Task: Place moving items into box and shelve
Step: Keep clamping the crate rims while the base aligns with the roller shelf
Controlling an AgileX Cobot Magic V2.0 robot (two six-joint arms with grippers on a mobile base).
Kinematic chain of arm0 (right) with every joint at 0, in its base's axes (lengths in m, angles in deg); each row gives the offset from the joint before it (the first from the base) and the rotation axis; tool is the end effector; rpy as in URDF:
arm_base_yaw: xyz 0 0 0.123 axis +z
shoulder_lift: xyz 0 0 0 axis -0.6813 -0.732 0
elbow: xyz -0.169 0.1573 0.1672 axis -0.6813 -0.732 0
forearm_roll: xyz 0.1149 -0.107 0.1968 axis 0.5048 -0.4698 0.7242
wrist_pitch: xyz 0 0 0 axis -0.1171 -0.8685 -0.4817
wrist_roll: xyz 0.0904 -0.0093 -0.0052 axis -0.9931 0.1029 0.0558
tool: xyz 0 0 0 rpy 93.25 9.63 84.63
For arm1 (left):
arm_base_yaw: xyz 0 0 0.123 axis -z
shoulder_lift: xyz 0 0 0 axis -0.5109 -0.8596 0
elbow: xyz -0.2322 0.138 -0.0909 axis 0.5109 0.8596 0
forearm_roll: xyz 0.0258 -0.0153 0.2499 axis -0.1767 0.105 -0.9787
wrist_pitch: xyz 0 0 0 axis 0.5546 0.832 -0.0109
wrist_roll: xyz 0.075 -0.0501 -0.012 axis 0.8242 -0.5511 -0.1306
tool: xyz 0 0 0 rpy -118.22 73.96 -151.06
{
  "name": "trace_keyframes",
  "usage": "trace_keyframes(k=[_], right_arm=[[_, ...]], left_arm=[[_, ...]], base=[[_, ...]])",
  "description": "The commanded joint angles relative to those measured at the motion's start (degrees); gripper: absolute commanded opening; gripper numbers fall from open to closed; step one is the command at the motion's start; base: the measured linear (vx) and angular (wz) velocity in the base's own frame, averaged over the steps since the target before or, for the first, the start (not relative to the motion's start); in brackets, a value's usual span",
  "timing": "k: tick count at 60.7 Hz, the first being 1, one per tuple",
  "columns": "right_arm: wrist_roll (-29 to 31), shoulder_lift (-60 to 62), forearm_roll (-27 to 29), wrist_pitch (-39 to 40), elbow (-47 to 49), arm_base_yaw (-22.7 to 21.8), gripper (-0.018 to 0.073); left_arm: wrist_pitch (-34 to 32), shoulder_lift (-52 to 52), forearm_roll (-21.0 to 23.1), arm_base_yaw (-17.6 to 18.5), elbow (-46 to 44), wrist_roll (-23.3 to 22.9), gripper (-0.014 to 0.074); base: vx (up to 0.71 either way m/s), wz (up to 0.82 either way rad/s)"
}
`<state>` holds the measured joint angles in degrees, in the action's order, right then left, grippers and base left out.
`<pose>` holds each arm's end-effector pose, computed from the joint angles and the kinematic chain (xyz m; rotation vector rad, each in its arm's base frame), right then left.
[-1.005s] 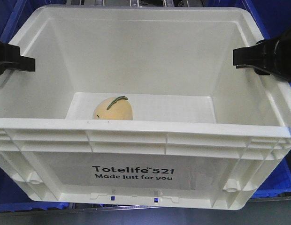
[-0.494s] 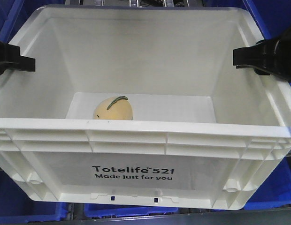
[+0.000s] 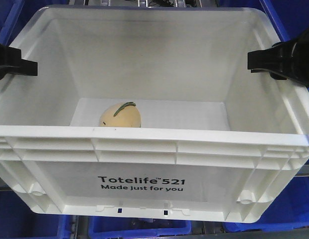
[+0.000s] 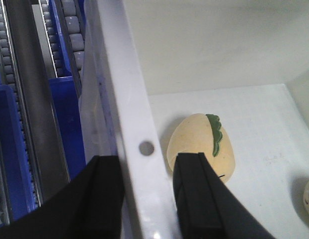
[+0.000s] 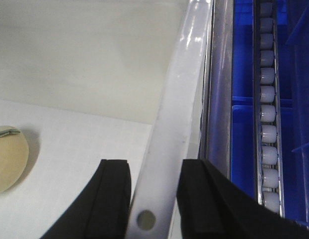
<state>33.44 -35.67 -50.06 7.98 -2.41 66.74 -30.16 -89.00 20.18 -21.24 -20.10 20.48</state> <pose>0.2053 0.0827 0.3896 -0.1497 2.3256 0.2463 0.2025 -0.0637 0.3936 0.2216 2.3354 -0.5271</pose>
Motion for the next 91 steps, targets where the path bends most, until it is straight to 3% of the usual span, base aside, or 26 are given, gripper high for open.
trace_keyframes(k=[1,91], right_arm=[[-0.79,1.09,-1.22,8.02,2.39,0.03,-0.0006],[-0.79,1.09,-1.22,8.28,2.39,0.03,-0.0006]], left_arm=[[-5.24,2.37,8.58,0.92,-3.11,1.25,-0.0006],[-5.24,2.37,8.58,0.92,-3.11,1.25,-0.0006]], base=[[0.04,0.01],[0.01,0.00]])
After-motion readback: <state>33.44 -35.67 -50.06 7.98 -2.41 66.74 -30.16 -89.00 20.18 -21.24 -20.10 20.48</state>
